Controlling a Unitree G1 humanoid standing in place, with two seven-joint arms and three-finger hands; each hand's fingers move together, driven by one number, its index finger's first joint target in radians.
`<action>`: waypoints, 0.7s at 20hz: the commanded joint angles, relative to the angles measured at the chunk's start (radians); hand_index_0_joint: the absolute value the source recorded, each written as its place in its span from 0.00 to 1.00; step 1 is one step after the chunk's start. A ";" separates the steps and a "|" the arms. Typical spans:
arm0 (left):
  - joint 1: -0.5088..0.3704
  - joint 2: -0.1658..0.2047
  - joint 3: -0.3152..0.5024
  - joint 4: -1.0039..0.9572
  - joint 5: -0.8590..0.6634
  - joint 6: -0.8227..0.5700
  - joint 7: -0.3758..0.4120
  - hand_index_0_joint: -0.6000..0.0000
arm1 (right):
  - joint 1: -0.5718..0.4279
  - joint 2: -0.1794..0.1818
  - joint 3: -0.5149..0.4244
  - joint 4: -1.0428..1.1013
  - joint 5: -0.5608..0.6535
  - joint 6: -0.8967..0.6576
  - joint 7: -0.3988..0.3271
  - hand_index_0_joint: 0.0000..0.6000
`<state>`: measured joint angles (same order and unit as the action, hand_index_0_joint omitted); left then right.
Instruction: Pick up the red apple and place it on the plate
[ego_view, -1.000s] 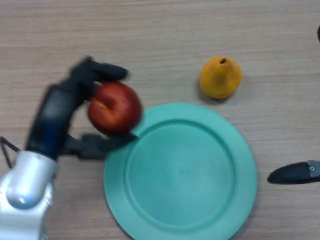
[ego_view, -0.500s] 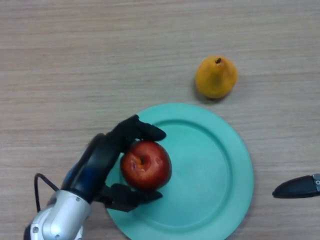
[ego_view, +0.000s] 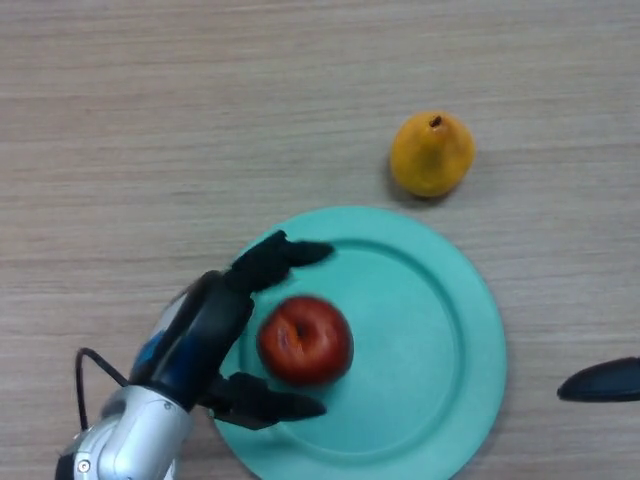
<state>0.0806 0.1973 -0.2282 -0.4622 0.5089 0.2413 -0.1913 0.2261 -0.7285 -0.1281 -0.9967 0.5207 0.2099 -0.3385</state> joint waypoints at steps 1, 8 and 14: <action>-0.011 0.014 0.020 -0.040 0.050 -0.138 0.060 1.00 | -0.029 0.012 -0.112 -0.050 -0.029 -0.076 0.021 0.00; -0.006 0.022 0.109 -0.272 -0.017 -0.110 -0.053 1.00 | -0.100 -0.028 -0.138 -0.050 -0.033 -0.034 -0.011 0.00; -0.073 0.027 0.310 -0.432 -0.313 -0.001 -0.054 1.00 | -0.139 0.073 -0.143 -0.050 -0.096 0.033 0.086 0.00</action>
<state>0.0230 0.2072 0.0475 -0.8438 0.2093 0.2975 -0.2697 0.1027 -0.6187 -0.1886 -0.9976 0.4718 0.3359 -0.2515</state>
